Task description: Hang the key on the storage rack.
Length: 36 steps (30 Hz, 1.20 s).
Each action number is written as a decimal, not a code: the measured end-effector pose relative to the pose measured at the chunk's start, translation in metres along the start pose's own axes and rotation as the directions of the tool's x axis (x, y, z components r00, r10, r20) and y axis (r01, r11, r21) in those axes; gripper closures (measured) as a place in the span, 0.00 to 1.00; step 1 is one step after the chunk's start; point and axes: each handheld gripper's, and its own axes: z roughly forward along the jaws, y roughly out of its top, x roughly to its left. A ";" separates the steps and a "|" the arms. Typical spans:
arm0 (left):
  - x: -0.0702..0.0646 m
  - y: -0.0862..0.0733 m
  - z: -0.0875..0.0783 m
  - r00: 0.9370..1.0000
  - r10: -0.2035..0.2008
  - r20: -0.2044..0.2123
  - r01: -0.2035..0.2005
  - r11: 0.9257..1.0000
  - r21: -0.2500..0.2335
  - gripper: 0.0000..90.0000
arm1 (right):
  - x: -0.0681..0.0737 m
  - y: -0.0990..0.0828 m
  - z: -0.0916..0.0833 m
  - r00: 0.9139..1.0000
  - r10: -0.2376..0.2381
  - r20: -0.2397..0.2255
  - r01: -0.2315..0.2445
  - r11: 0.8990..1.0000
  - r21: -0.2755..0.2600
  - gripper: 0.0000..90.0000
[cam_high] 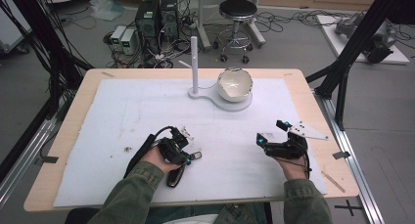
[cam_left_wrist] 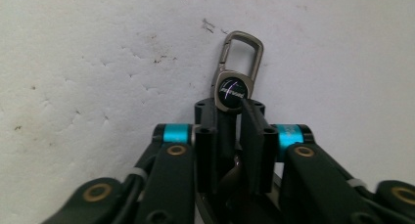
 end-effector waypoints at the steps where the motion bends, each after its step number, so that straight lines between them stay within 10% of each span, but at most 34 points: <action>1: 0.001 0.000 0.000 1.000 -0.006 0.006 0.006 1.000 -0.003 0.91 | 0.000 0.000 0.000 1.000 0.000 0.000 0.000 1.000 0.000 0.01; 24: 0.006 0.000 -0.007 0.999 0.011 0.034 -0.010 1.000 -0.017 0.97 | 0.000 0.000 0.000 1.000 -0.006 0.000 0.006 1.000 -0.001 0.01; 36: 0.017 0.004 -0.035 0.999 -0.018 0.031 0.021 0.994 -0.109 0.97 | 0.000 0.000 0.000 1.000 -0.005 0.002 0.005 1.000 -0.001 0.01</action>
